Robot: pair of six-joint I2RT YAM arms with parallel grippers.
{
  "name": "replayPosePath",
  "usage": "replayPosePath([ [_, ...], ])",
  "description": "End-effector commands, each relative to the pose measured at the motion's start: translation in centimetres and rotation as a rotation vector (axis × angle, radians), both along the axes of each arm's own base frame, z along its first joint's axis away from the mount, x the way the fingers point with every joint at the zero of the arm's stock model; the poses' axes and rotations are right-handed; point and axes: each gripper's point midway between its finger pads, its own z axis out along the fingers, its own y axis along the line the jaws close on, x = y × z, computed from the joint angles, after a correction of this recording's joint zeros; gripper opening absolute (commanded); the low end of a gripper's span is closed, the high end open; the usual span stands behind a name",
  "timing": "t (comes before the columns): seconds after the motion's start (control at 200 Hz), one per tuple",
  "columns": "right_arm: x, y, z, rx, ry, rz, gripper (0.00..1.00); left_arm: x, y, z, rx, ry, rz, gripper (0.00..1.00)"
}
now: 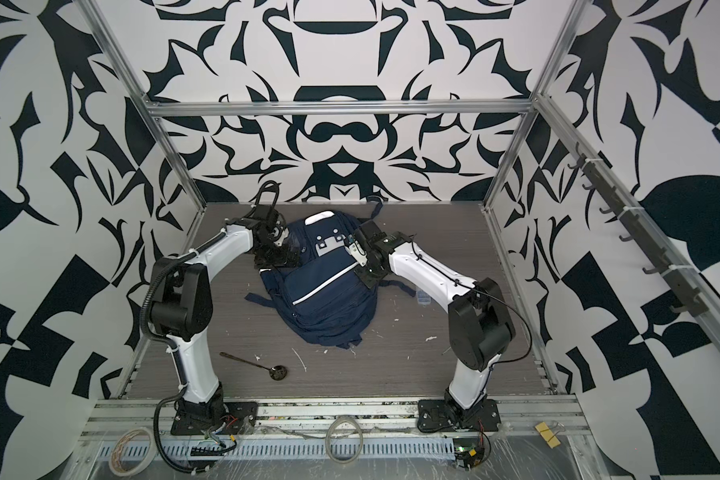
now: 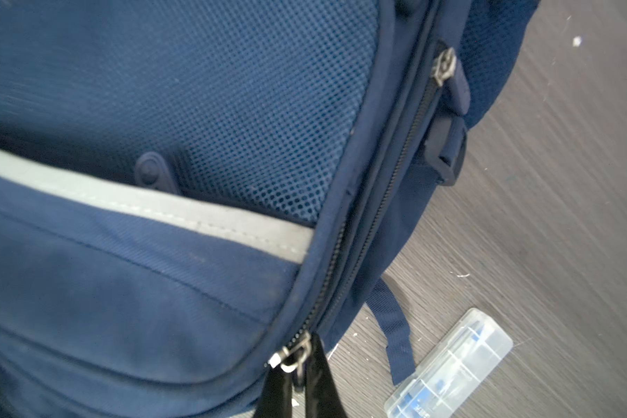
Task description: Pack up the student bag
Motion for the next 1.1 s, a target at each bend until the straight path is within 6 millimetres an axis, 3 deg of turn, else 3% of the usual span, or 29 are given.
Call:
replayPosePath([
  [0.0, 1.7, 1.6, 3.2, 0.092, -0.124, 0.031, 0.0, -2.6, 0.0, -2.6, 0.022, 0.125, -0.022, 0.99],
  [0.095, 2.2, 1.9, 3.4, 0.101, -0.133, 0.033, 0.0, -3.3, -1.3, -3.6, -0.067, 0.161, 0.007, 0.98],
  [0.21, 3.0, 2.6, 3.6, 0.113, -0.147, 0.039, 0.0, -4.3, -2.4, -4.4, -0.153, 0.192, 0.045, 0.86],
  [0.32, 3.7, 3.1, 3.8, 0.124, -0.158, 0.047, 0.0, -5.1, -2.4, -4.7, -0.166, 0.2, 0.058, 0.56],
  [0.485, 4.5, 3.3, 4.1, 0.138, -0.173, 0.052, 0.0, -5.8, -1.6, -4.0, -0.172, 0.178, 0.086, 0.0],
  [0.655, 5.0, 2.4, 4.4, 0.144, -0.182, 0.038, 0.0, -5.6, -1.0, -2.3, -0.253, 0.147, 0.155, 0.0],
  [0.785, 4.5, 1.4, 4.6, 0.142, -0.184, 0.027, 0.0, -5.3, 0.8, -1.5, -0.357, 0.135, 0.262, 0.0],
  [0.885, 3.2, 0.3, 4.5, 0.132, -0.18, 0.014, 0.0, -5.3, 2.1, -1.4, -0.359, 0.124, 0.298, 0.0],
  [1.095, -1.0, -2.9, 3.0, 0.092, -0.14, -0.038, 0.0, -5.4, 2.9, -2.5, -0.352, 0.125, 0.33, 0.0],
])
